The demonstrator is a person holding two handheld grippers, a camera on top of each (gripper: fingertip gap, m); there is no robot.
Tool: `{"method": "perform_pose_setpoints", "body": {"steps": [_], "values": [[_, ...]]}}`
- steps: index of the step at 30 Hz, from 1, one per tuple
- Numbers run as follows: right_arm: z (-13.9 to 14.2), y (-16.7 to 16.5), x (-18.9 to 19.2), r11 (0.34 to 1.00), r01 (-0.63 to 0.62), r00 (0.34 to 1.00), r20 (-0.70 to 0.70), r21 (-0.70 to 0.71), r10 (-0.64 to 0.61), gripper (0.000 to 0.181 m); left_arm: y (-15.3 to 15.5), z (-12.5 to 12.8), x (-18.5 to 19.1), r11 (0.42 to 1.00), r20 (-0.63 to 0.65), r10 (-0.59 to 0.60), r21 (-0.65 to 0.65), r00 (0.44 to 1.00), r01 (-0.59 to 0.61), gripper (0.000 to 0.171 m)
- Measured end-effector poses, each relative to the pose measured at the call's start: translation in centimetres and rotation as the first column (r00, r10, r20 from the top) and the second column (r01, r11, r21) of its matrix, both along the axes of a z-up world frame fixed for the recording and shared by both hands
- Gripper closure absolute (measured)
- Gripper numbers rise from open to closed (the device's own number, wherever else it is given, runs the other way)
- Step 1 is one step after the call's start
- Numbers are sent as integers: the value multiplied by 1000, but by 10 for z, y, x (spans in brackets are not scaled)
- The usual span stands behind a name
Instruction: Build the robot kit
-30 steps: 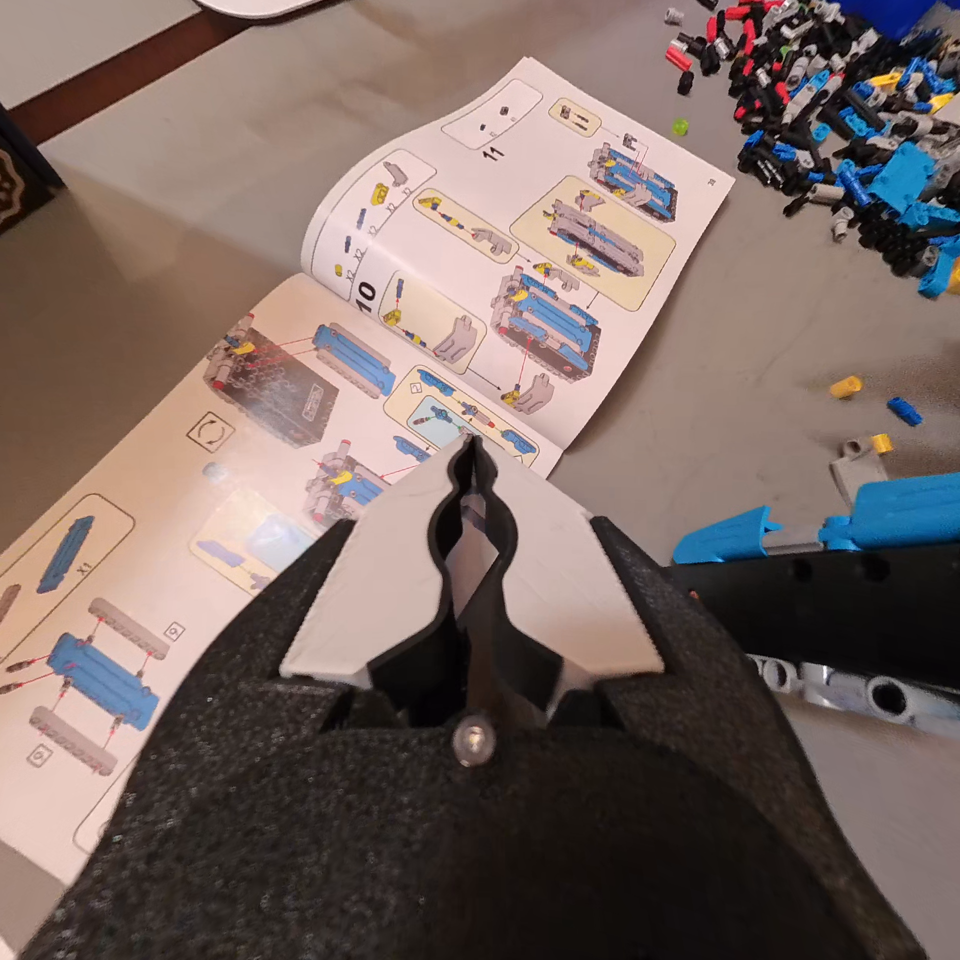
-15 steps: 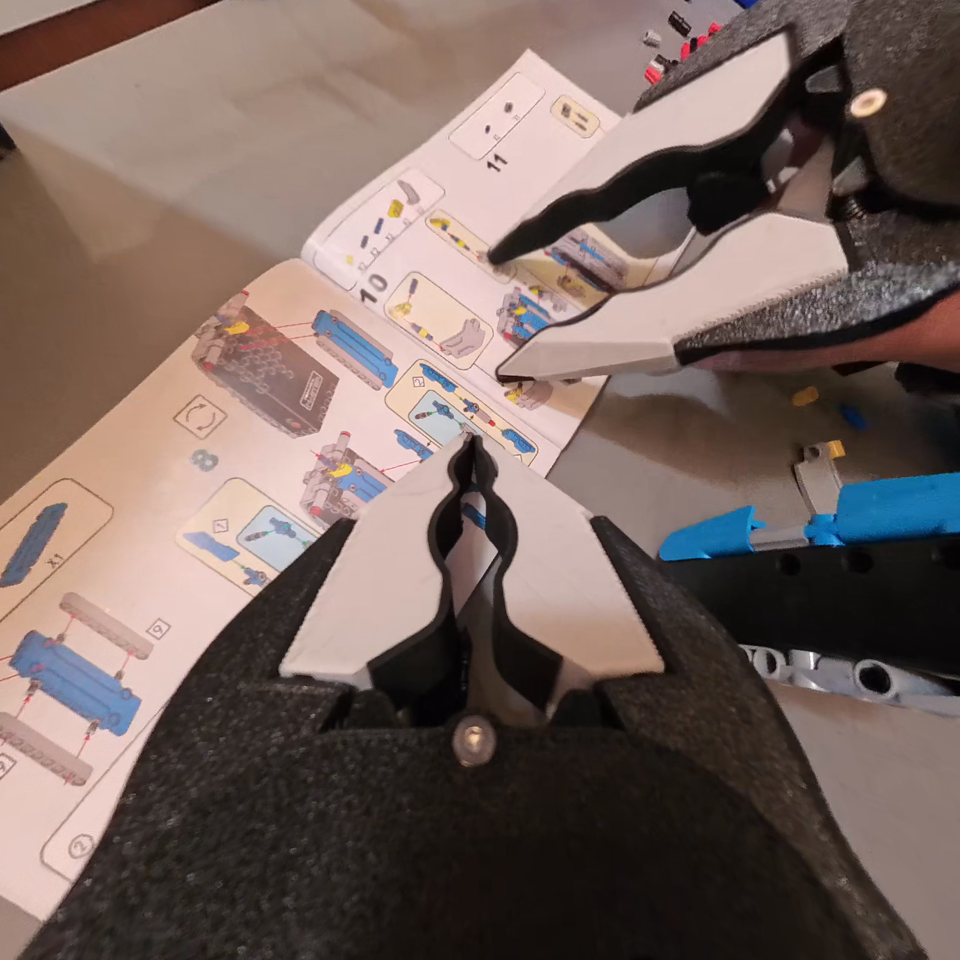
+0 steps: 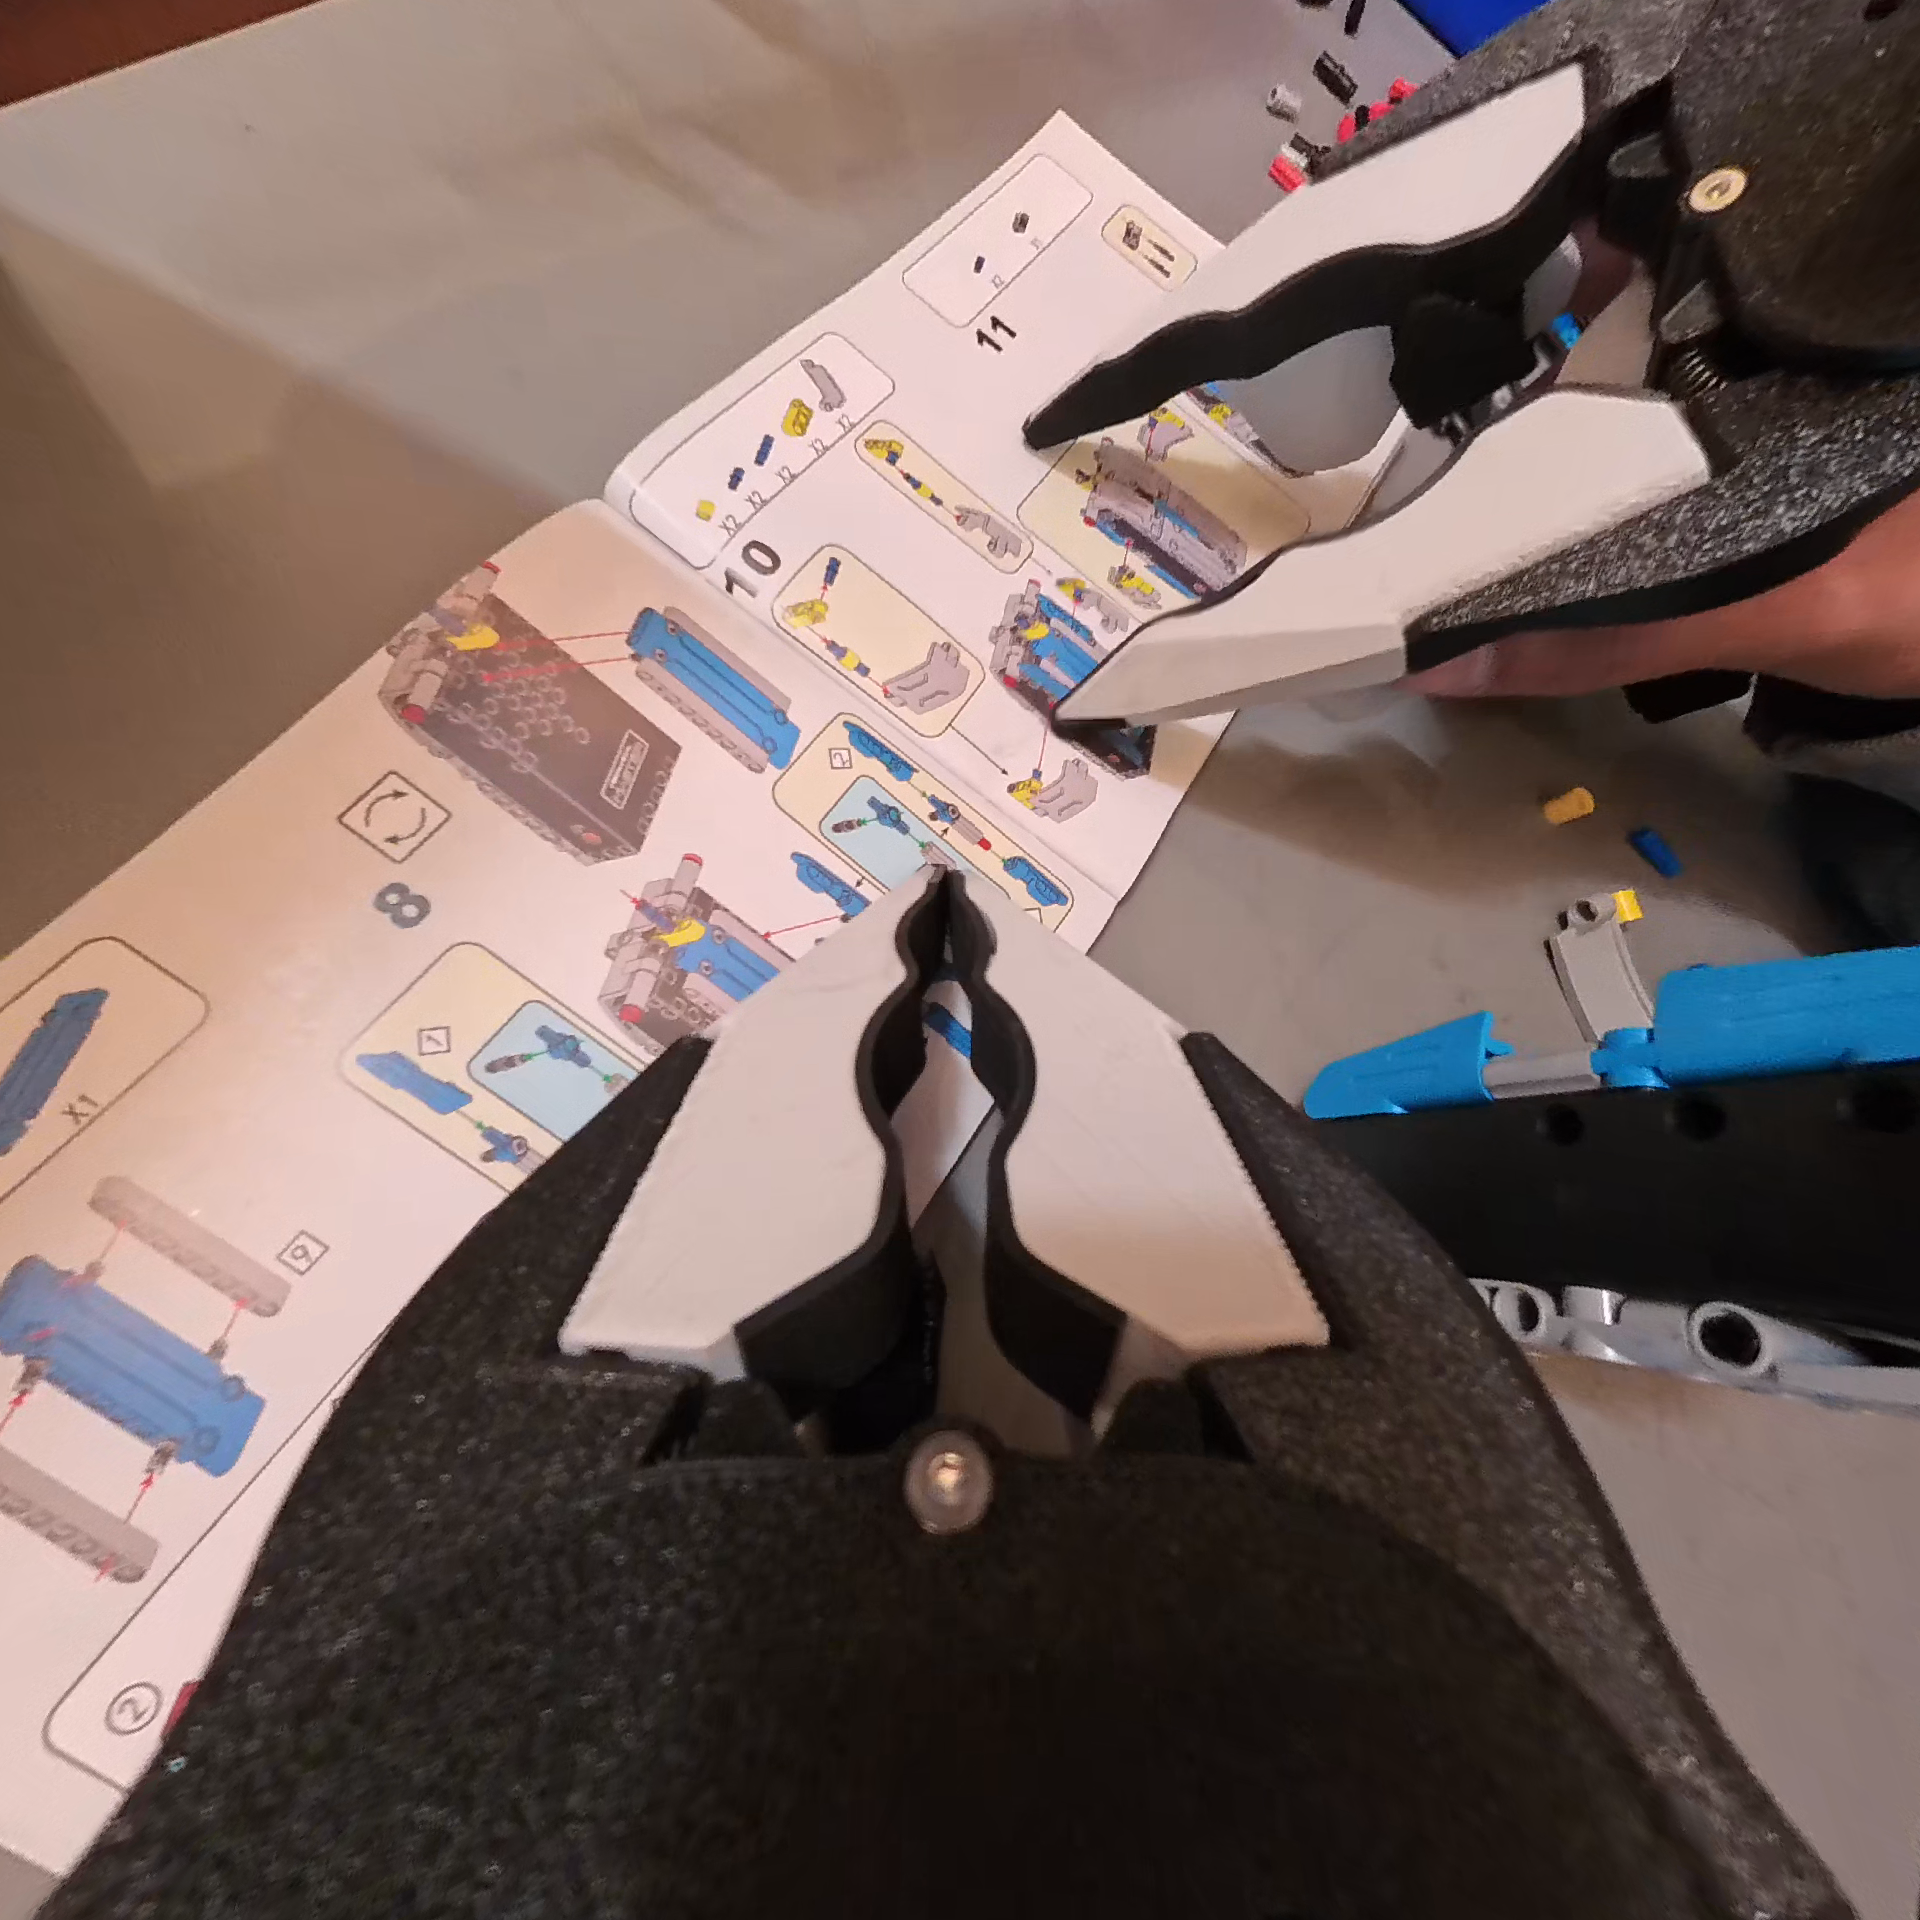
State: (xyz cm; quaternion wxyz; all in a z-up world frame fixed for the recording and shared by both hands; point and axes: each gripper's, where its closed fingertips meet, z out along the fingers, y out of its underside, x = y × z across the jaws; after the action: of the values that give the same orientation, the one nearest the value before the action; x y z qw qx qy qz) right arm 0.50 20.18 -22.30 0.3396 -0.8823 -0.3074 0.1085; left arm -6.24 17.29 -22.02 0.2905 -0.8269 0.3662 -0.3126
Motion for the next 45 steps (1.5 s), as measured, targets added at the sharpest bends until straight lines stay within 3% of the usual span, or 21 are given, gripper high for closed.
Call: {"method": "perform_pose_setpoints", "body": {"steps": [13, 45], "values": [[-1, -1, 0, 999, 36, 999, 3, -5, -36, 111, 0, 2, 0, 998, 61, 3, -68, 998, 2, 171], [0, -2, 0, 998, 55, 998, -33, 15, -54, 111, 0, 3, 0, 997, 73, 3, -77, 997, 3, 171]]}}
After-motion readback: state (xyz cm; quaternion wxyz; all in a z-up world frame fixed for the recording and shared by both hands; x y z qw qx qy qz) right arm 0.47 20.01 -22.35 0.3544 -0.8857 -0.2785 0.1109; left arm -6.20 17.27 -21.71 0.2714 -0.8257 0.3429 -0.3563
